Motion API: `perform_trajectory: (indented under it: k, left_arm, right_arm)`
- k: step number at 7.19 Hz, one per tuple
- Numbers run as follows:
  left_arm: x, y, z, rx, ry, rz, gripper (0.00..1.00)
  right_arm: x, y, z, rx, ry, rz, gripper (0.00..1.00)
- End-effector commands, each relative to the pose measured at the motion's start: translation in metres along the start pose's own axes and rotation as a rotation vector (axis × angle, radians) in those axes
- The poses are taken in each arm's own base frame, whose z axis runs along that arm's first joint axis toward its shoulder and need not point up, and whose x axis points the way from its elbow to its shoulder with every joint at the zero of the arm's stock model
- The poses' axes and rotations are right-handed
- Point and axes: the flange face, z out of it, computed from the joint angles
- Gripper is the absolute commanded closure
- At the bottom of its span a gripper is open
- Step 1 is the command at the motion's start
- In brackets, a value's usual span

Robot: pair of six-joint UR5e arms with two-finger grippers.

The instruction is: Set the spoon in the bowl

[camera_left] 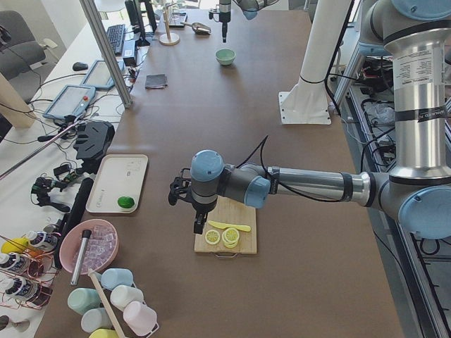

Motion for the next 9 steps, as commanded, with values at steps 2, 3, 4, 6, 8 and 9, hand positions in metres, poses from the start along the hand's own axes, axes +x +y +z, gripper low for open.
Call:
perform_trajectory:
  k: [2,3,4,6,8,9]
  left_arm:
    - [0.002,0.000,0.000,-0.002,0.001,-0.003,0.02]
    - [0.001,0.000,0.001,-0.003,0.000,-0.004,0.02]
    - [0.001,0.000,0.001,-0.003,0.000,-0.004,0.02]
    - [0.001,0.000,0.001,-0.004,0.000,-0.005,0.02]
    - [0.001,-0.001,0.001,-0.002,-0.001,-0.006,0.02]
    - [0.002,-0.001,0.000,-0.002,0.001,-0.006,0.02]
  right_arm:
    - [-0.023,-0.014,0.030,-0.024,0.012,0.063,0.07]
    - [-0.022,-0.013,0.034,-0.031,0.016,0.066,0.12]
    - [-0.022,-0.013,0.036,-0.034,0.019,0.067,0.15]
    - [-0.021,-0.010,0.044,-0.048,0.026,0.064,0.23]
    - [-0.022,-0.008,0.050,-0.058,0.030,0.062,0.42]
    - [-0.022,-0.008,0.049,-0.058,0.027,0.054,0.77]
